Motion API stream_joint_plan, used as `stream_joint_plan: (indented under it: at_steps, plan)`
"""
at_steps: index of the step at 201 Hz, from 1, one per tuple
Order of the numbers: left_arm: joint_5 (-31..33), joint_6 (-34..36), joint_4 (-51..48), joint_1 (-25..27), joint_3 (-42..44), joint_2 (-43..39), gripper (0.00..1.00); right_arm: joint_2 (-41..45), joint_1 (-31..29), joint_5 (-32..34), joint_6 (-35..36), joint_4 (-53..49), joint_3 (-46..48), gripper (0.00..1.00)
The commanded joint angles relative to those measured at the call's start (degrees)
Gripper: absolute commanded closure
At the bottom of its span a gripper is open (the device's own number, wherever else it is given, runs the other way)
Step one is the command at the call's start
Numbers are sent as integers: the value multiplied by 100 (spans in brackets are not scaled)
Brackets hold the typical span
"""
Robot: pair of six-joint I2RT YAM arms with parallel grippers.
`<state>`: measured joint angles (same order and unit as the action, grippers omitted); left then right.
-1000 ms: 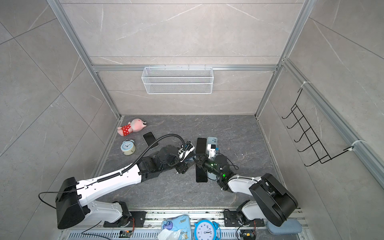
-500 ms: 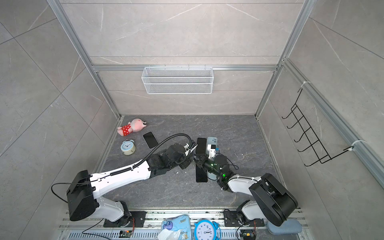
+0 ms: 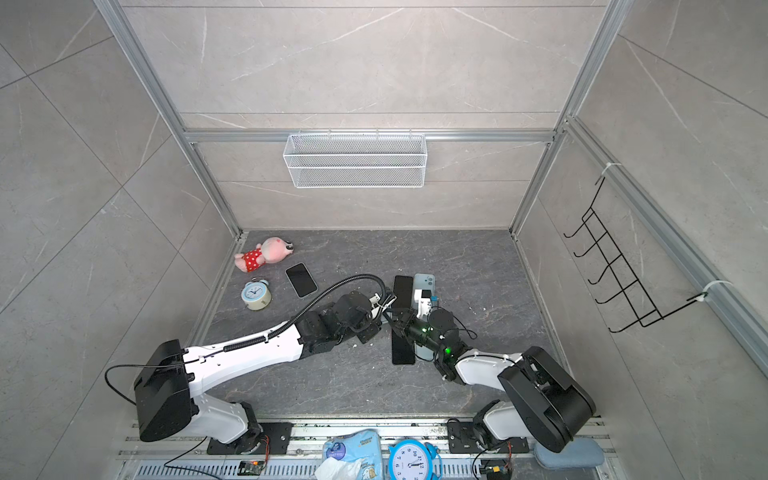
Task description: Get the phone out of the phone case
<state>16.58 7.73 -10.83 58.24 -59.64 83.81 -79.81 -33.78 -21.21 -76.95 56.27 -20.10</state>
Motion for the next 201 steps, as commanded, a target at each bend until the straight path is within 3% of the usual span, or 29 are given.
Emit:
stream_joint_plan:
  at_steps: [1, 14, 38, 109, 152, 201]
  plan:
    - [14, 39, -3, 15, 218, -337, 95, 50, -33, -67, -5, 447, -230, 100]
    - [132, 92, 2, 29, 338, -522, 100, 46, -37, -72, -5, 229, -293, 100]
    - [516, 324, 104, 40, 612, -1030, 100, -4, -32, -60, 102, -342, -479, 100]
    - [1719, 1836, 629, 55, 1317, -2503, 100, -284, 243, 132, 666, -1924, -1153, 100]
    - [1891, 3068, 1275, 6, 1769, -2172, 100, -693, 542, -5, 782, -2049, -1531, 100]
    - [1491, 4154, 2331, -399, 2204, -1280, 100, -1490, 548, 16, 587, -2145, -2100, 100]
